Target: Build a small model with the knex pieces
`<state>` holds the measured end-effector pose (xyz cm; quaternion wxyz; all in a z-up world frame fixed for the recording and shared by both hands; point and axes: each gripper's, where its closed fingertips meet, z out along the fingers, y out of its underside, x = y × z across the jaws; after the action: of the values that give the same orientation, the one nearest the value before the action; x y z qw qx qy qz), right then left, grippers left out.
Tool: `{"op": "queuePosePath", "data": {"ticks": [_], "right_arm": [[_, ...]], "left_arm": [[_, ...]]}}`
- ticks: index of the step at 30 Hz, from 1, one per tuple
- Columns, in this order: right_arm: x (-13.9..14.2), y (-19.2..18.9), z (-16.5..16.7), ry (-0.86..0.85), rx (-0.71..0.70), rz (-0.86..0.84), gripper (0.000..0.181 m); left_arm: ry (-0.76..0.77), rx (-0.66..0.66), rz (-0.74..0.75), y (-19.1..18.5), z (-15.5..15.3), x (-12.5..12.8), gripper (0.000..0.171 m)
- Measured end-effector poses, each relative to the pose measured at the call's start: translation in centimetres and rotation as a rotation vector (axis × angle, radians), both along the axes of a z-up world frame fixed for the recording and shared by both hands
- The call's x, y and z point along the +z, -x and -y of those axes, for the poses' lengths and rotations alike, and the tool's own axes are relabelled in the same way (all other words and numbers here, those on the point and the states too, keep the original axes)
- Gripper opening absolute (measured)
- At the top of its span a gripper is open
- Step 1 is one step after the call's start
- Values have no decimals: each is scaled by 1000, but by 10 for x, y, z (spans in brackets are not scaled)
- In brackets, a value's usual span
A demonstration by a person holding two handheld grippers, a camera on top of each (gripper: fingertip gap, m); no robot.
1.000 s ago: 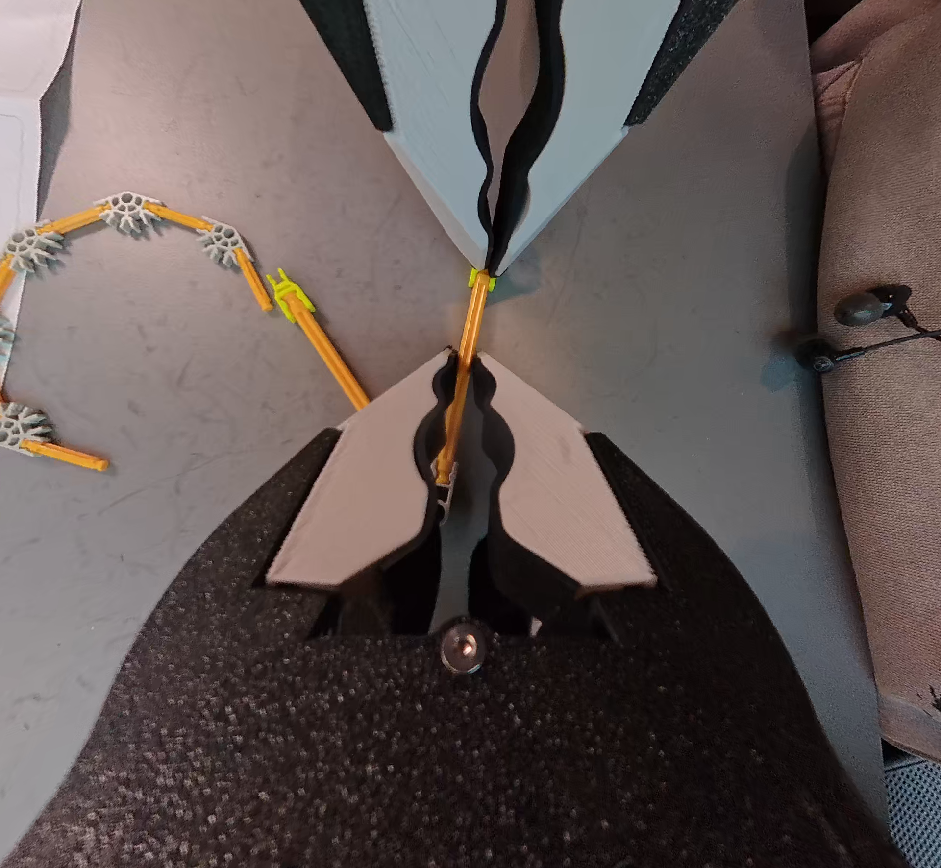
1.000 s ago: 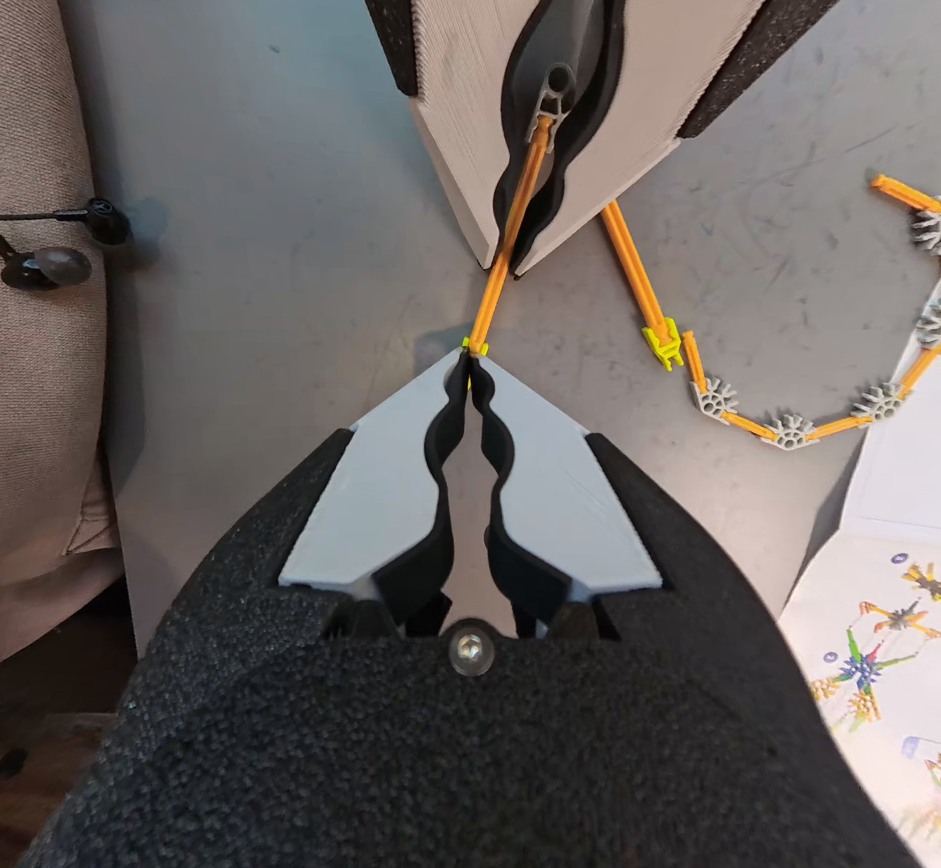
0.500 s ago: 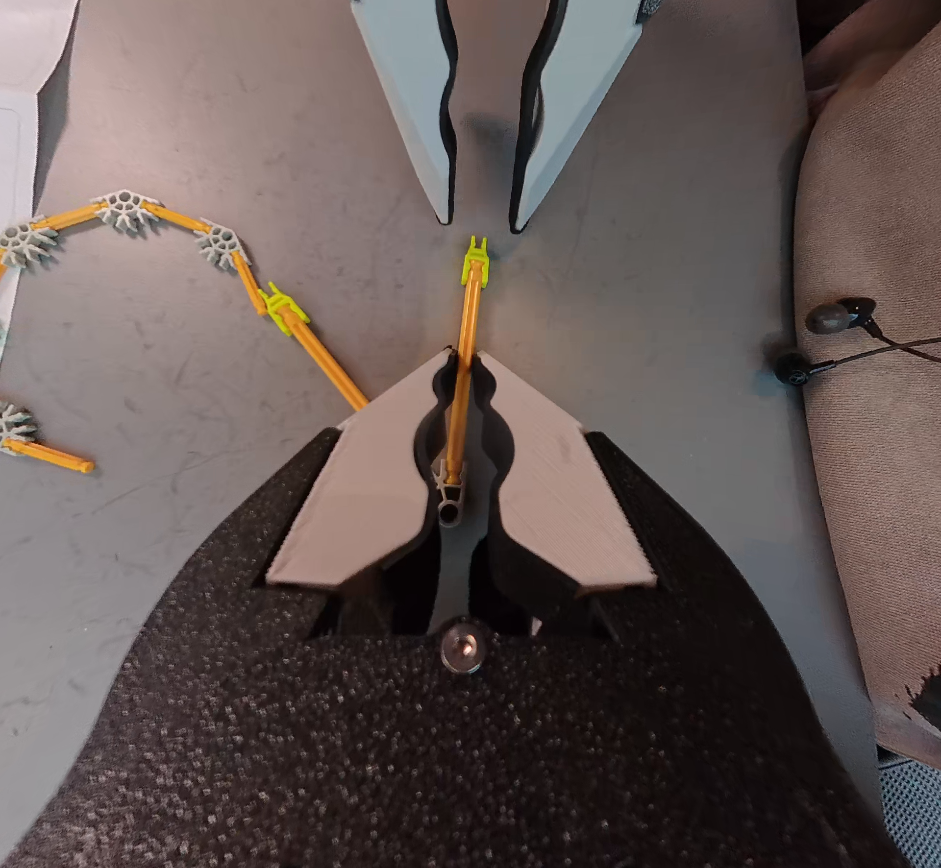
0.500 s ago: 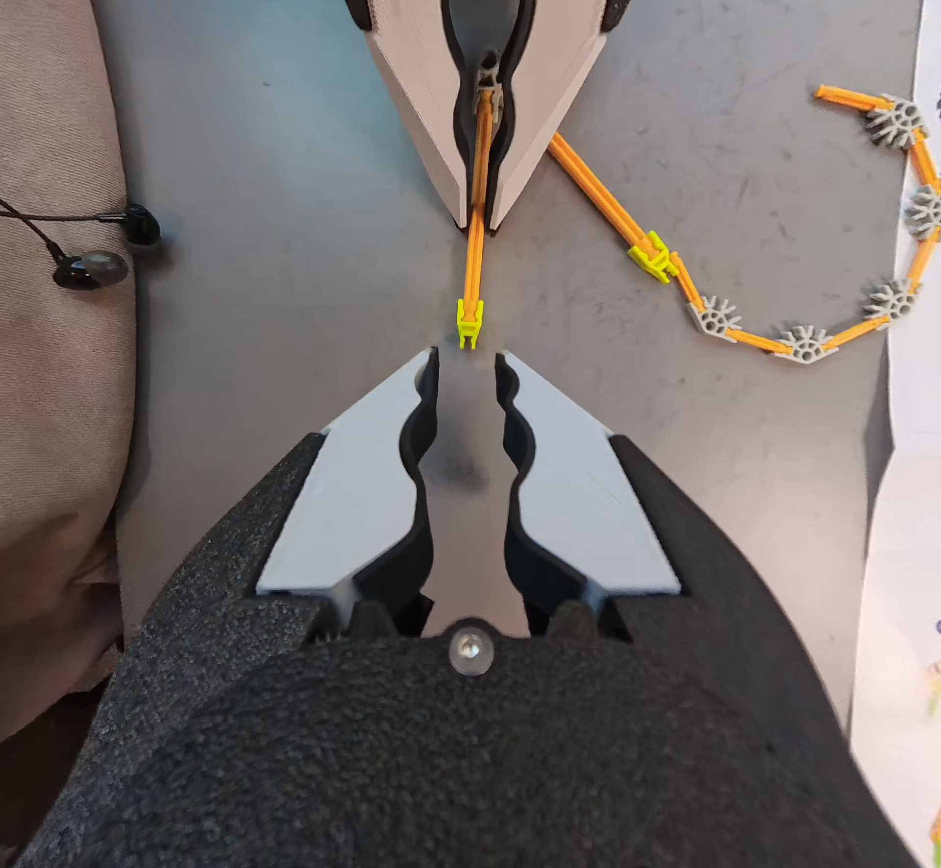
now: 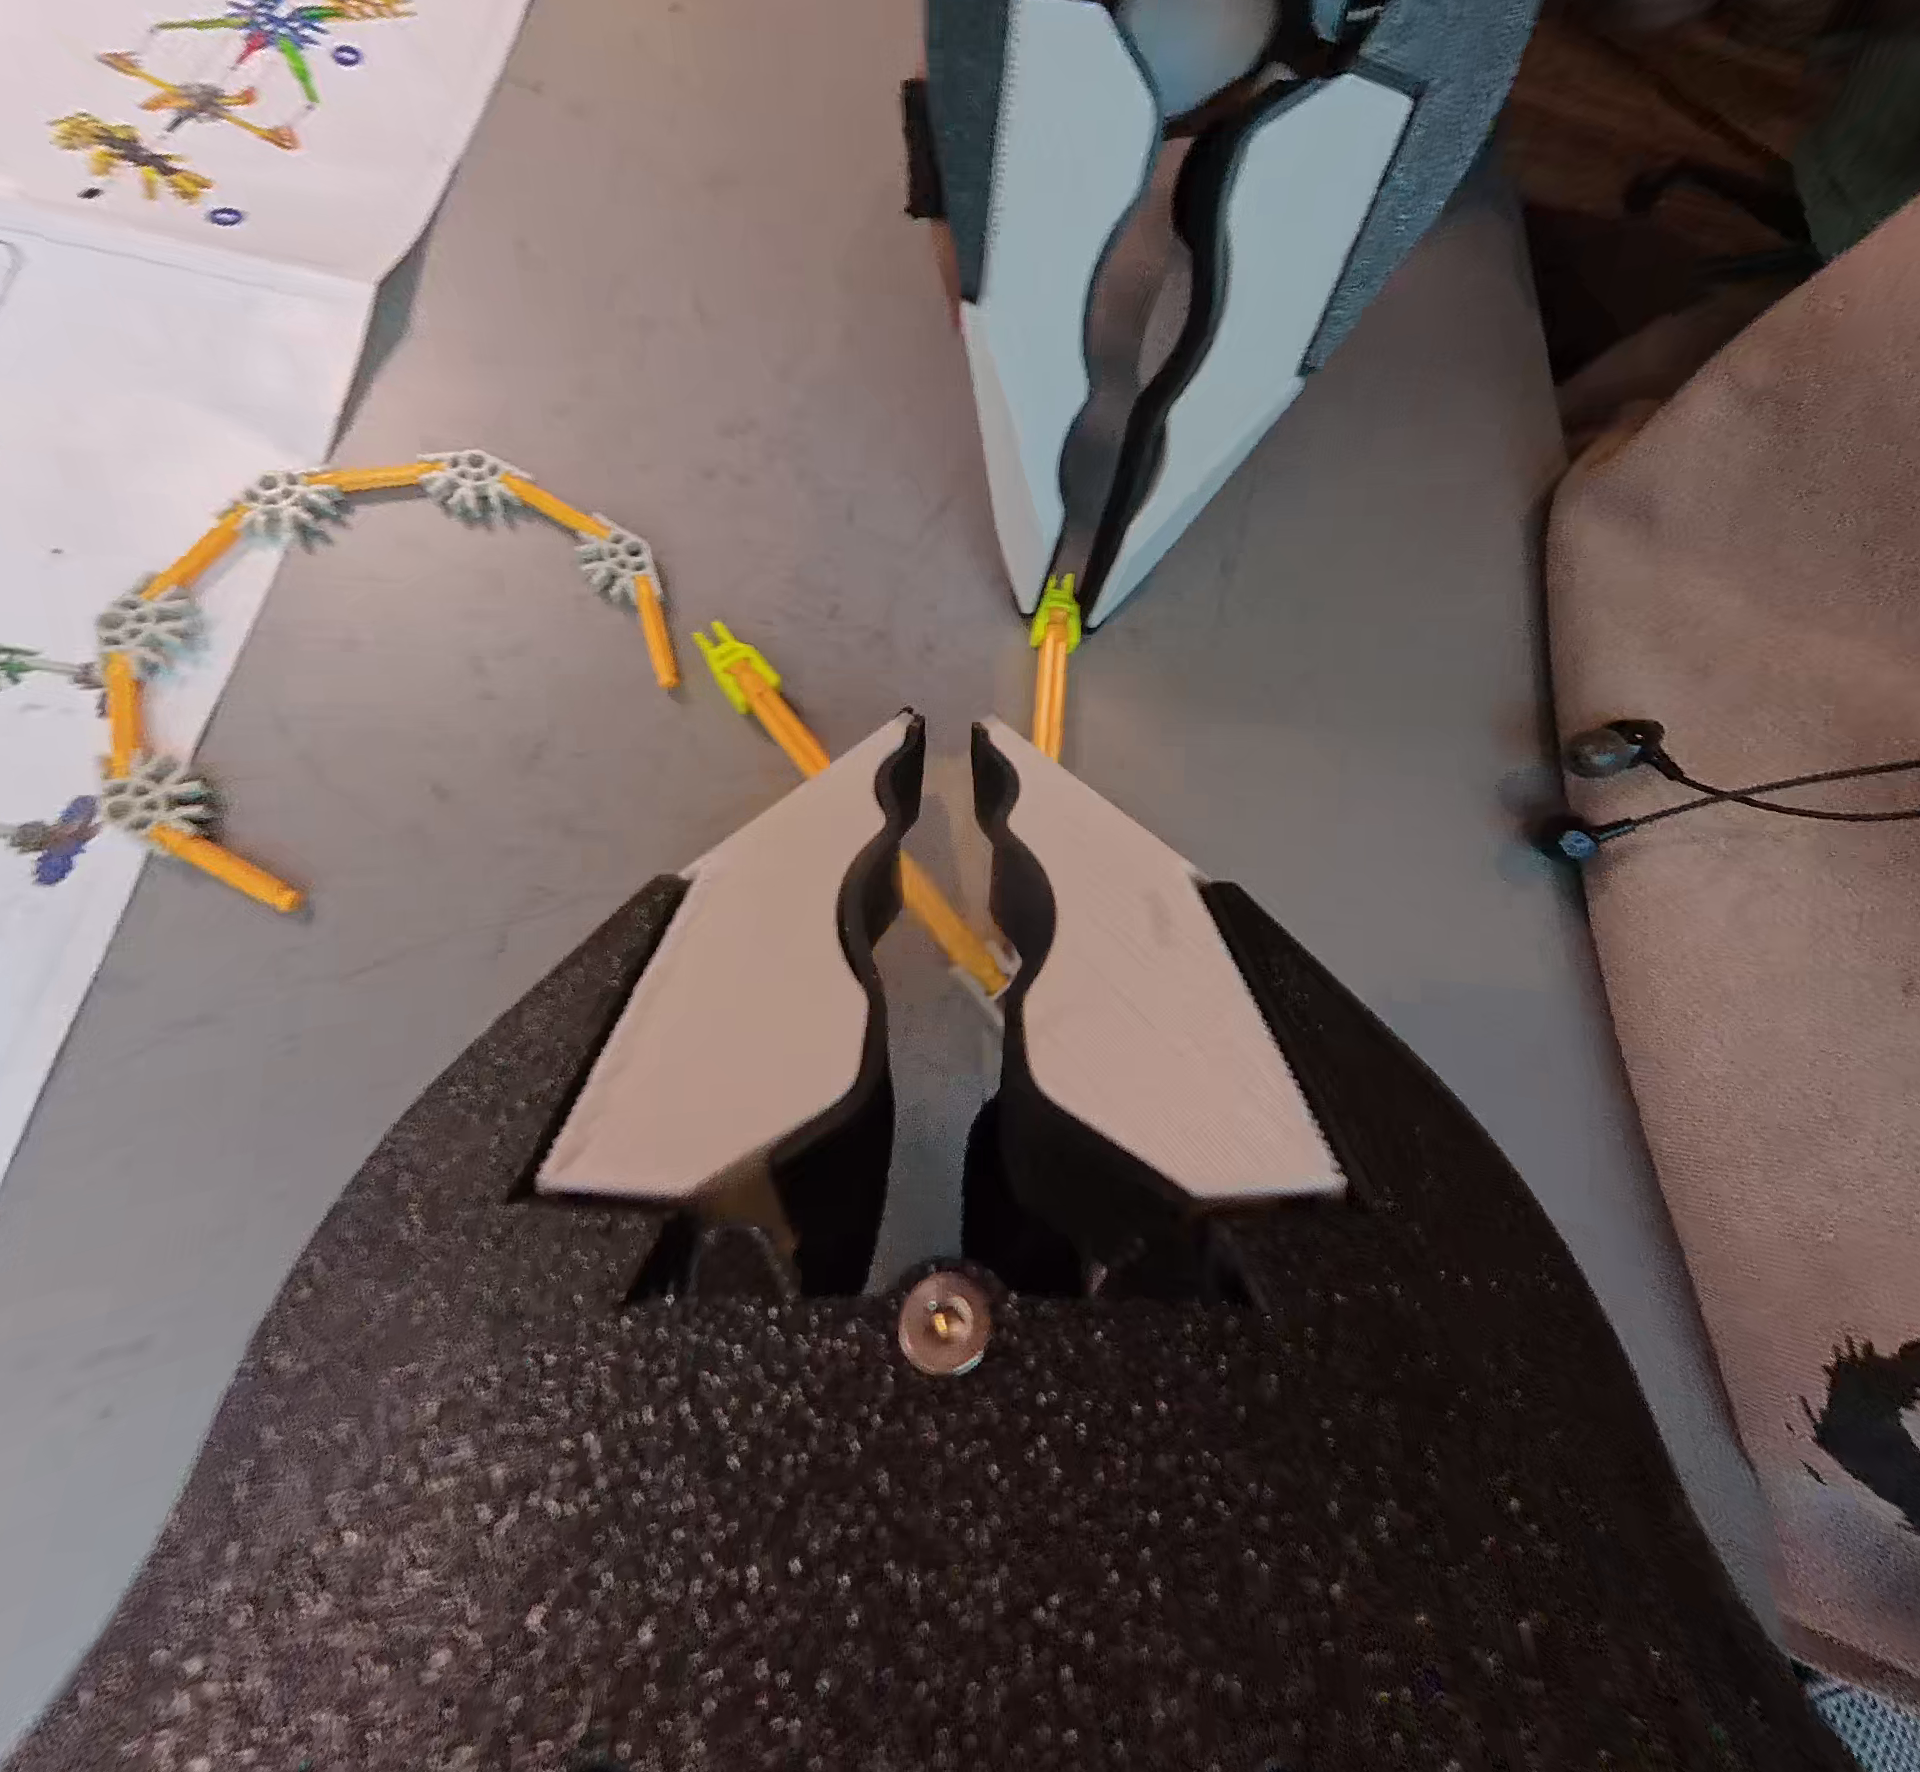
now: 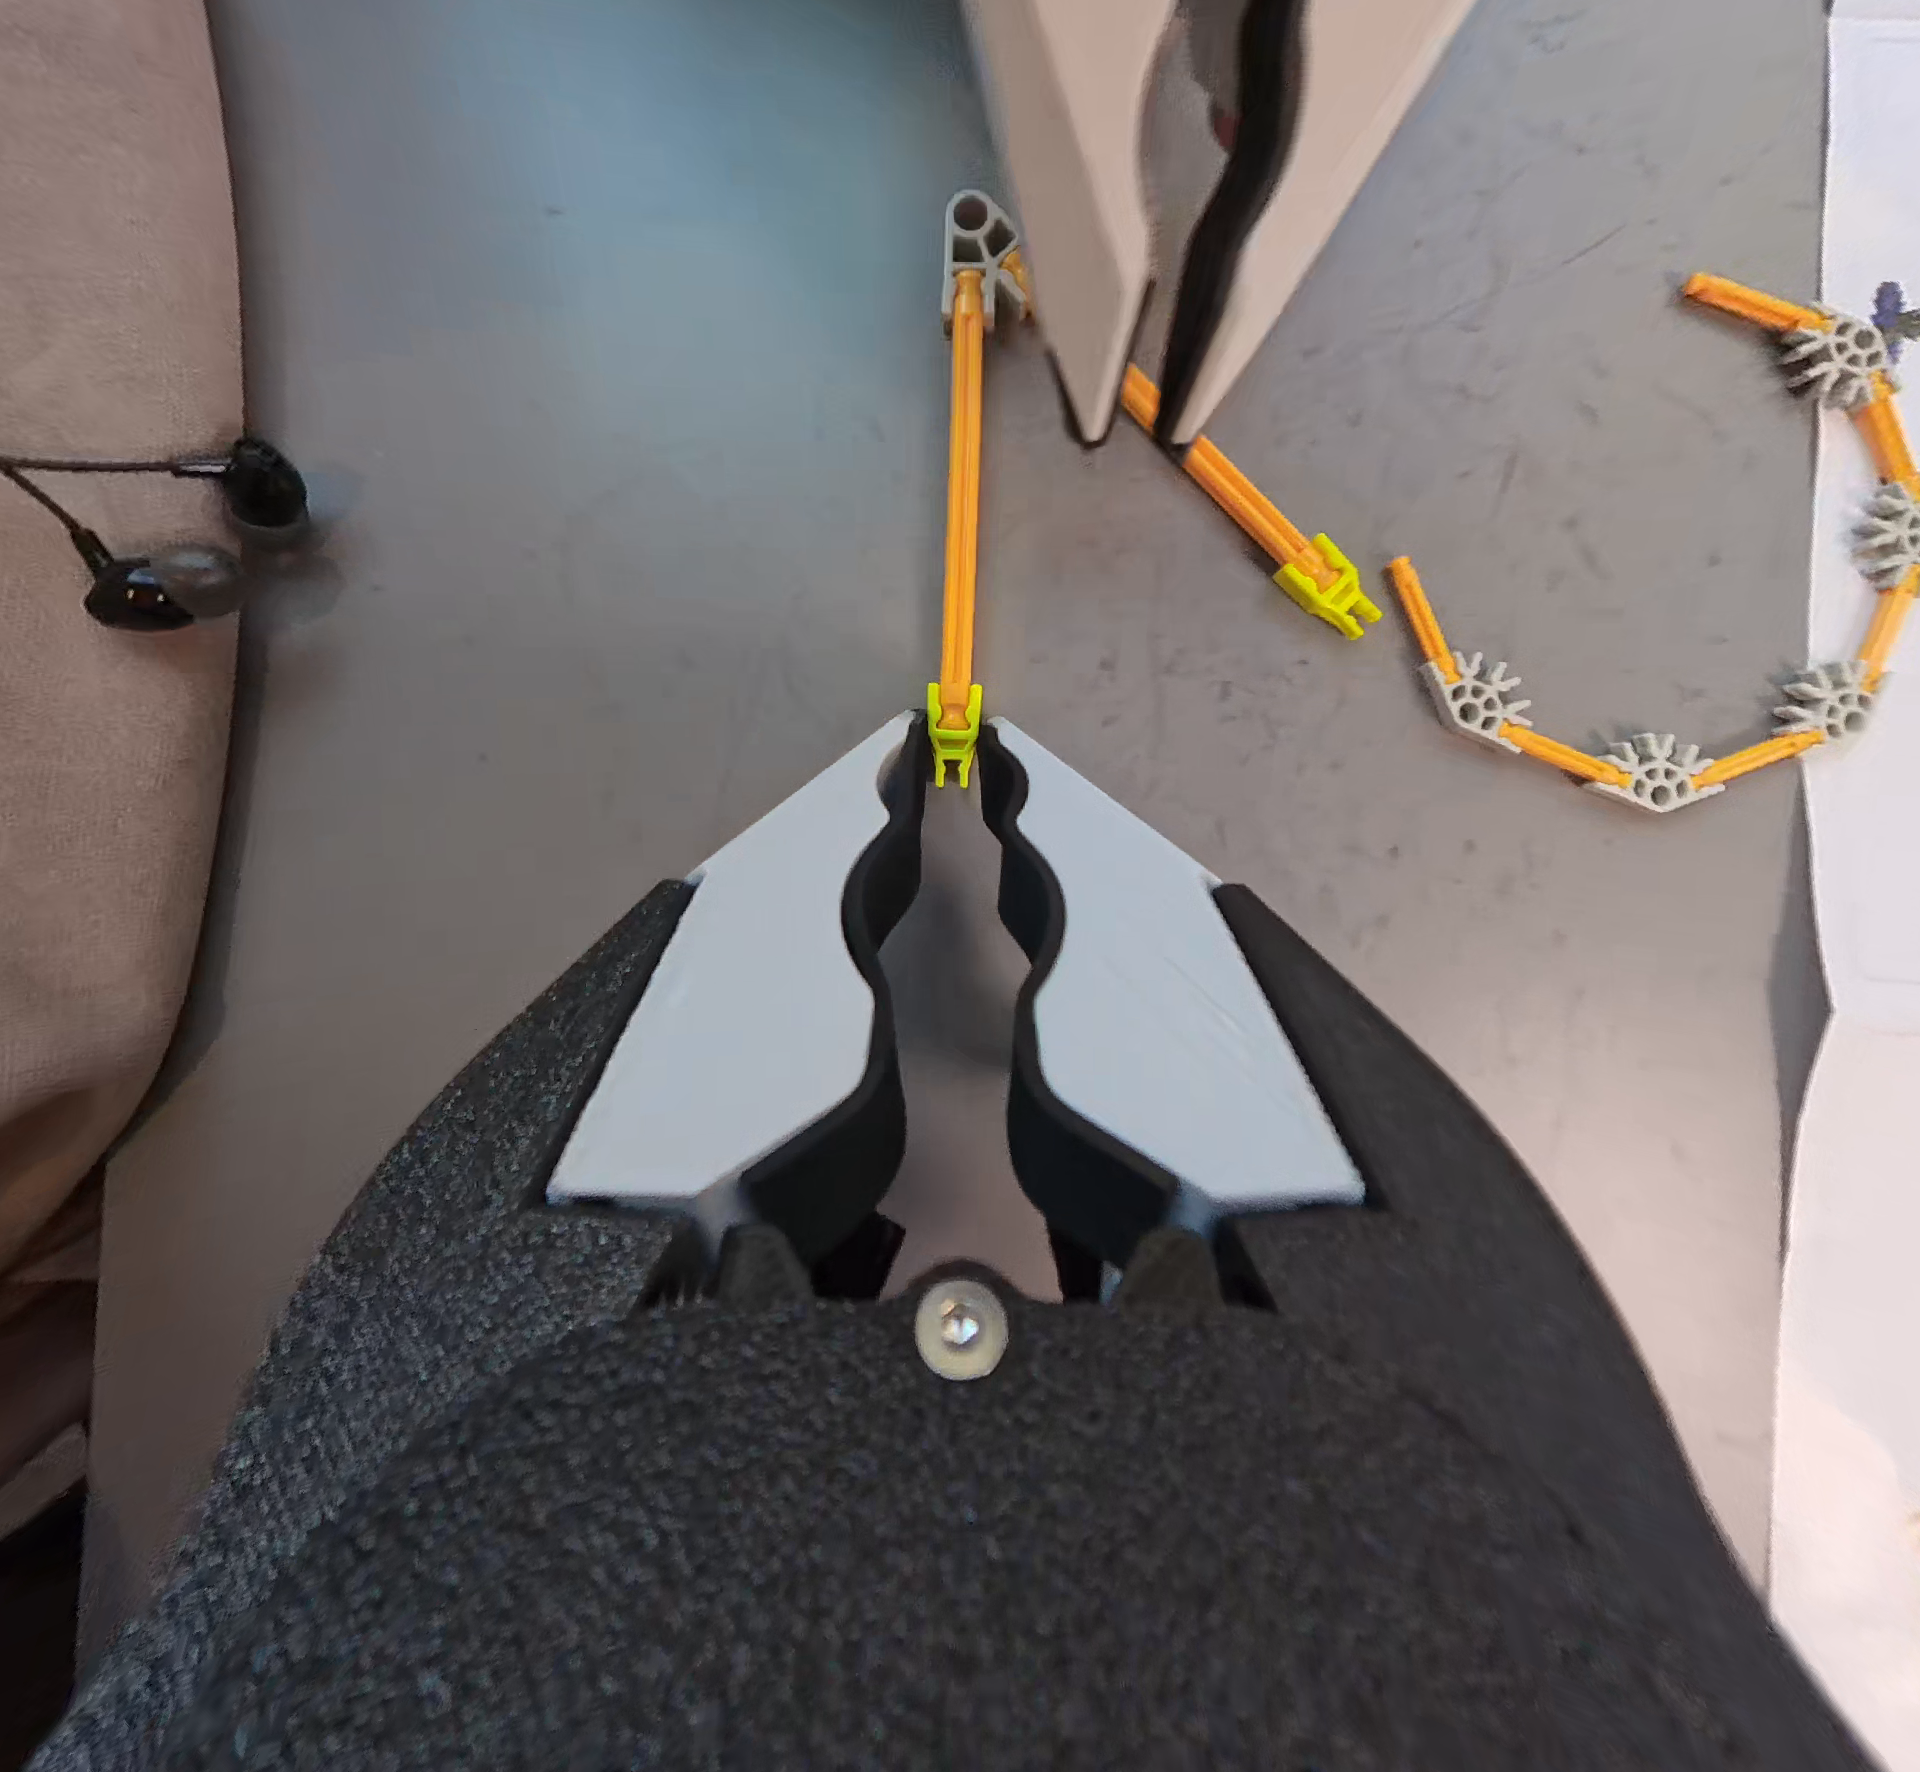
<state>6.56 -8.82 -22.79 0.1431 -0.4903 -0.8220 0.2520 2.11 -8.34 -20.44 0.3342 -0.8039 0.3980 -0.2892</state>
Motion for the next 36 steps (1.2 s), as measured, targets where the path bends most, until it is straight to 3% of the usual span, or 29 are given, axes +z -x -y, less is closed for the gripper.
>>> {"op": "queuePosePath", "data": {"ticks": [5, 8, 11, 15, 21, 28, 32, 36], "right_arm": [[4, -24, 6, -50, 286, 22, 8], [5, -28, -14, -168, 361, 38, 9], [9, -16, -47, -292, 292, 5, 16], [23, -4, -71, -310, 122, -112, 16], [15, -26, -50, -109, -7, -95, 23], [3, -29, -49, -93, -21, -56, 15], [2, -15, -46, -76, -4, -87, 14], [14, -2, -49, -53, -13, -152, 15]], "left_arm": [[26, 76, 17, 7, -12, -7, 11], [-1, 59, -5, 2, -12, -10, 15], [-13, 28, -26, -5, -8, -13, 16], [16, -9, -43, -5, -1, -18, 12], [69, -133, -23, -17, 21, -20, 12], [24, -261, -20, -38, 41, -18, 12], [-12, -167, 41, -25, 23, -1, 12], [-105, 127, 30, 20, -27, 10, 12]]}}
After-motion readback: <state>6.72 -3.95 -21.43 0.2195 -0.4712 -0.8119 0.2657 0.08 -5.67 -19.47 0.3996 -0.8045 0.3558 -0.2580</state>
